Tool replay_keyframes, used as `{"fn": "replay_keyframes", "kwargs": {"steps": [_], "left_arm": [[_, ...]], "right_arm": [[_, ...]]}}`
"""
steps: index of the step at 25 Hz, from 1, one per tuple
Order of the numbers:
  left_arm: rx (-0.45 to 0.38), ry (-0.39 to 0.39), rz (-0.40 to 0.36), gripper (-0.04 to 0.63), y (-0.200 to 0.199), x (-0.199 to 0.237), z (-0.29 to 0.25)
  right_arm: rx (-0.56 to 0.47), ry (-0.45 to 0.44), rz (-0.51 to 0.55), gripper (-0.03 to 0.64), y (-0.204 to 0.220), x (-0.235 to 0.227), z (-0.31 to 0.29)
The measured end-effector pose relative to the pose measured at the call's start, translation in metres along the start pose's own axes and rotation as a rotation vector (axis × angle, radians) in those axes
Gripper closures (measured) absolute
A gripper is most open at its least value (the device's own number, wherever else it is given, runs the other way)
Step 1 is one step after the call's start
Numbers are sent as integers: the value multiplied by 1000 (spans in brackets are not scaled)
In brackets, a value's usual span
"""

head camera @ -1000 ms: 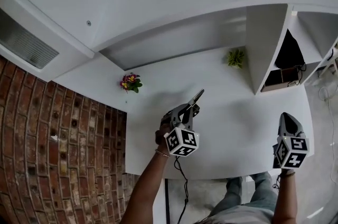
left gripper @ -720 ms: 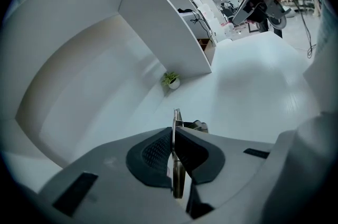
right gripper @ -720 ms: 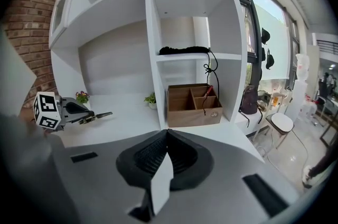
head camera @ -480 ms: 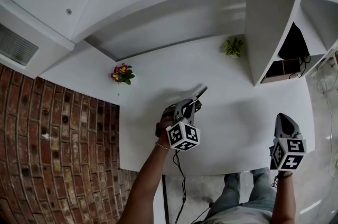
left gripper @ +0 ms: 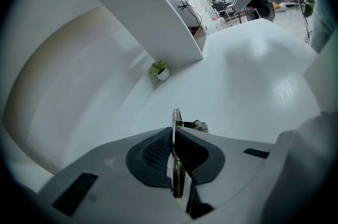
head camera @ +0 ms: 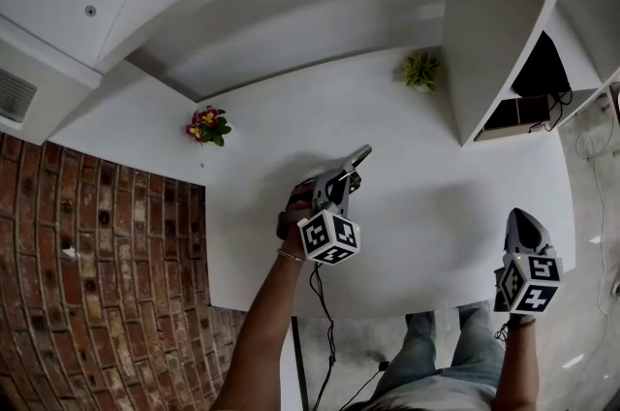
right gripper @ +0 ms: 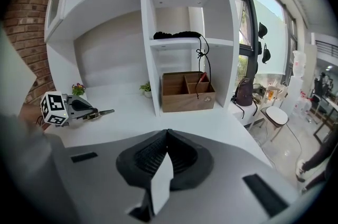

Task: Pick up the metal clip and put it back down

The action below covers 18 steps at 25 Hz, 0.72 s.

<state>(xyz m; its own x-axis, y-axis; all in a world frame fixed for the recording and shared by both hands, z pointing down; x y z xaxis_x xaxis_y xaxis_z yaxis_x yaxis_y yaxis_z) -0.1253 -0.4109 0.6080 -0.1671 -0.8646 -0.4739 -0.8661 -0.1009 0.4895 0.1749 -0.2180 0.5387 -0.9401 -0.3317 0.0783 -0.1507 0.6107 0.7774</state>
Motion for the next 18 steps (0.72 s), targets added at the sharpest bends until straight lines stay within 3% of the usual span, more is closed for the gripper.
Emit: {"fn": "replay_keyframes", "kwargs": {"steps": [9,18], "left_arm": [[17,26,-40,578,-2,-7,-6],[37,116,-11,570,-2,-8,-8]], "right_arm": [[7,-20,1,615,-1,7,-5],[13,-12,-14,615,0,1,-8]]}}
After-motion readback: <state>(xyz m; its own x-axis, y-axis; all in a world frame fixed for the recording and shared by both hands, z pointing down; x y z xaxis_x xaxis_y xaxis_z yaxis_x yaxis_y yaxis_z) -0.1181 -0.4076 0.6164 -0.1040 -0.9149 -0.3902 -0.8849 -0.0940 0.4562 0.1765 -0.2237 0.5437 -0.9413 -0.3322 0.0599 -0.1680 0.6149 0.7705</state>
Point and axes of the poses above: the fingertips, and each gripper's own axes: z backward along the fingers, x to its left, y out of its underside, the point moved 3 cm from there along z, backward along the fingers, and after that the axes turned 11 degrees about y, right-handed, at the moved point
